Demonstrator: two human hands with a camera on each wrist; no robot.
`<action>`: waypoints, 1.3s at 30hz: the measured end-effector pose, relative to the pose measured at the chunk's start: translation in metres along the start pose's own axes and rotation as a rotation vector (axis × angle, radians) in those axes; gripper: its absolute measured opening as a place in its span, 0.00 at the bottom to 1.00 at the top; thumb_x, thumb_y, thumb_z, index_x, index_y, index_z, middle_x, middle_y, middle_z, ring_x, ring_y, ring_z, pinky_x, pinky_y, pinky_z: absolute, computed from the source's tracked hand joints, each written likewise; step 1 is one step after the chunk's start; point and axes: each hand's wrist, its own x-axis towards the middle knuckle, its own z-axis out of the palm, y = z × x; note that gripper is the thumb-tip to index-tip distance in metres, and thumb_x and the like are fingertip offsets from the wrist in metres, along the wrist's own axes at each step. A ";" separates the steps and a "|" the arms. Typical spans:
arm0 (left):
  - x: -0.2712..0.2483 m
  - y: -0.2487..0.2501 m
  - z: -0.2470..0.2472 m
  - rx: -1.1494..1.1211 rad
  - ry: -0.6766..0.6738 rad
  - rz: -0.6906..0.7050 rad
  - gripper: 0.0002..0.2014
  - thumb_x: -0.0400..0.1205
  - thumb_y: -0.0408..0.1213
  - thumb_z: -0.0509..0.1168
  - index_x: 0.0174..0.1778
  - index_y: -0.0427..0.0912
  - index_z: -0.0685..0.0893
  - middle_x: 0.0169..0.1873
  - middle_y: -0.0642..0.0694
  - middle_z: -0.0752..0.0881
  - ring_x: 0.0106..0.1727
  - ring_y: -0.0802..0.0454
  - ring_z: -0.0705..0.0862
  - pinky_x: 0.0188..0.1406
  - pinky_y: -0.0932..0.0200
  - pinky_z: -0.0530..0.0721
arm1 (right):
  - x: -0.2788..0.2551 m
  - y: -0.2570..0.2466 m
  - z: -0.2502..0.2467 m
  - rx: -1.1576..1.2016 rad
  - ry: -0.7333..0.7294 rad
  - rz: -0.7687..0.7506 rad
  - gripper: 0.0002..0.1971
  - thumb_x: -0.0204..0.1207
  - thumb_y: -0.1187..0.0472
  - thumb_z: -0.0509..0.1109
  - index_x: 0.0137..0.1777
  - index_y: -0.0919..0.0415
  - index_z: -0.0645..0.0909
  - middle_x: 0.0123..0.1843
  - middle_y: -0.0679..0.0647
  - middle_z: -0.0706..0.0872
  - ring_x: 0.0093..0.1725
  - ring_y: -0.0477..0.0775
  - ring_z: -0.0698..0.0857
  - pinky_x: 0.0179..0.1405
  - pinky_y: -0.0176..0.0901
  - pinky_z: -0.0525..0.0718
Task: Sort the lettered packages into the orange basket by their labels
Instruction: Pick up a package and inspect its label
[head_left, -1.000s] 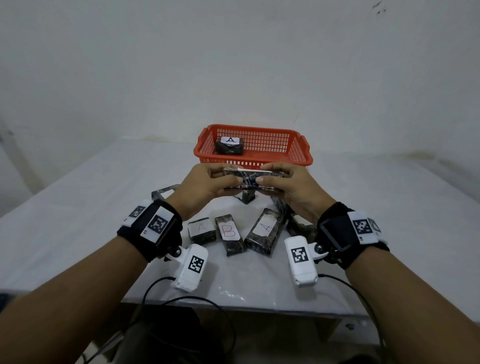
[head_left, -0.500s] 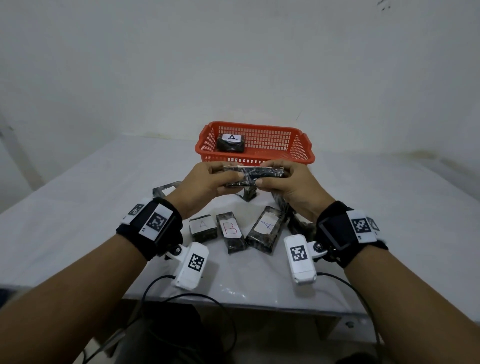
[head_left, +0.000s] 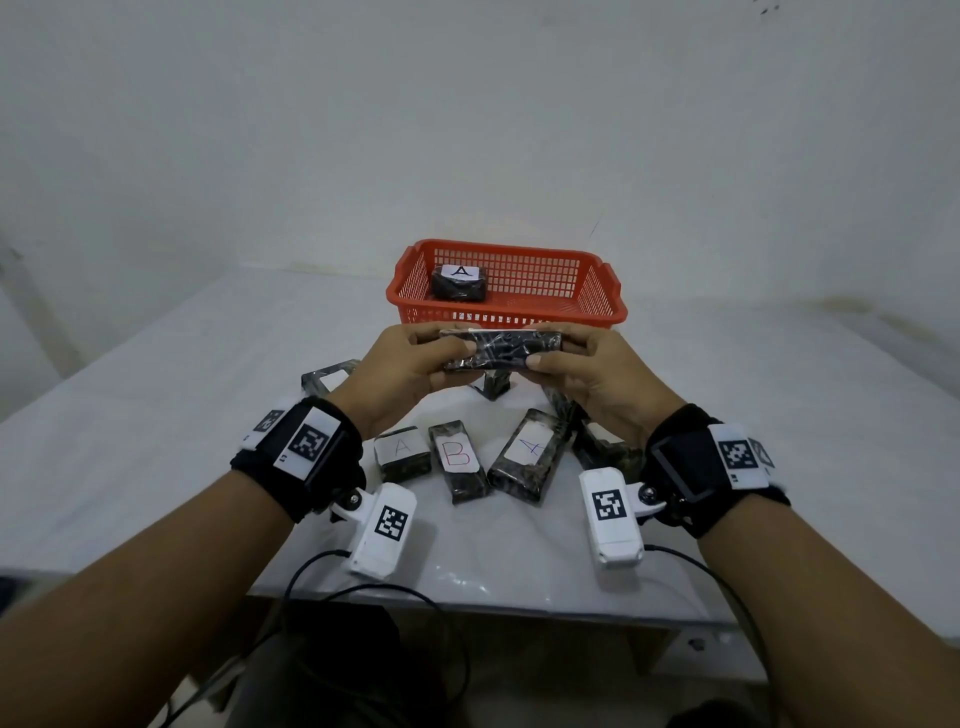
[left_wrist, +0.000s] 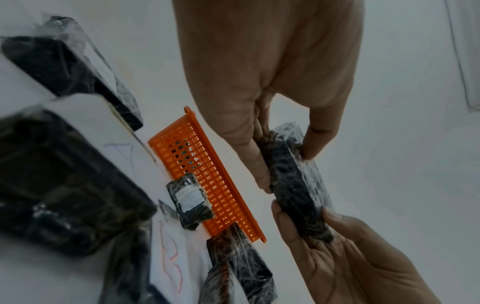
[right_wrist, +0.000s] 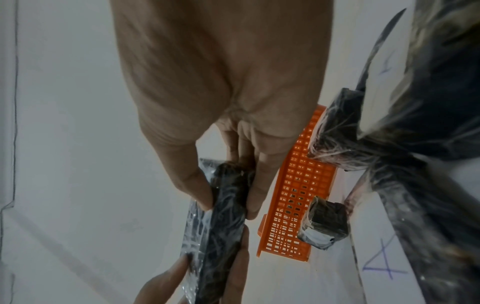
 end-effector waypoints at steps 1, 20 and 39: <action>0.000 0.000 0.000 -0.003 -0.008 -0.008 0.14 0.86 0.23 0.66 0.67 0.23 0.84 0.62 0.31 0.89 0.58 0.44 0.92 0.55 0.56 0.91 | 0.000 0.000 -0.001 -0.010 0.007 0.004 0.20 0.77 0.81 0.73 0.69 0.75 0.82 0.64 0.67 0.91 0.64 0.64 0.92 0.64 0.48 0.91; -0.005 -0.006 -0.003 0.128 -0.028 0.039 0.15 0.82 0.21 0.71 0.65 0.34 0.87 0.60 0.35 0.92 0.61 0.39 0.92 0.63 0.50 0.91 | -0.002 0.005 0.011 -0.280 0.070 -0.097 0.24 0.65 0.73 0.86 0.62 0.66 0.88 0.56 0.56 0.94 0.58 0.54 0.94 0.64 0.46 0.89; -0.005 -0.008 -0.002 0.132 0.018 0.009 0.10 0.87 0.28 0.68 0.63 0.29 0.88 0.57 0.37 0.94 0.59 0.41 0.93 0.63 0.47 0.91 | -0.008 -0.002 0.015 0.024 0.089 0.059 0.12 0.82 0.70 0.73 0.63 0.74 0.84 0.60 0.67 0.92 0.56 0.61 0.94 0.59 0.51 0.93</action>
